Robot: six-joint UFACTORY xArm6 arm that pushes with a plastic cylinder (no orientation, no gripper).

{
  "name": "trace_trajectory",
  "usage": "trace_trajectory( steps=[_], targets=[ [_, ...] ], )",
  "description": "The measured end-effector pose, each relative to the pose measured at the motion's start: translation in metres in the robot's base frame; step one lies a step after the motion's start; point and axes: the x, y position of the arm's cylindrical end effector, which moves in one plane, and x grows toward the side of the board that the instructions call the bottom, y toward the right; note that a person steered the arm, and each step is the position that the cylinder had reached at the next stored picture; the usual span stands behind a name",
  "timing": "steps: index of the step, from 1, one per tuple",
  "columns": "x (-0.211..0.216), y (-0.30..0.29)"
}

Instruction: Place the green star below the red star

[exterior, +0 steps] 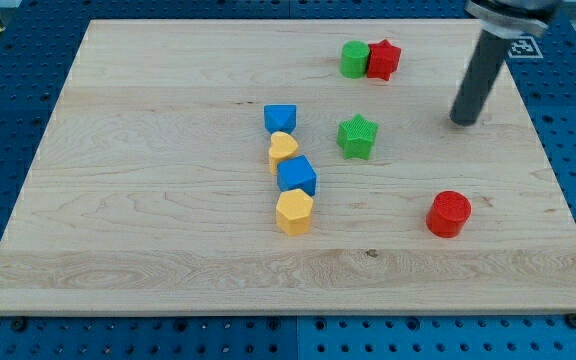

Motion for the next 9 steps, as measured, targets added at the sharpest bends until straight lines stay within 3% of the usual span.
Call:
trace_trajectory(
  steps=[1,4,6,7,9],
  targets=[
    [0.028,-0.013],
    [0.071,-0.130],
    [-0.021,-0.174],
    [-0.038,-0.168],
    [0.029,-0.165]
  ],
)
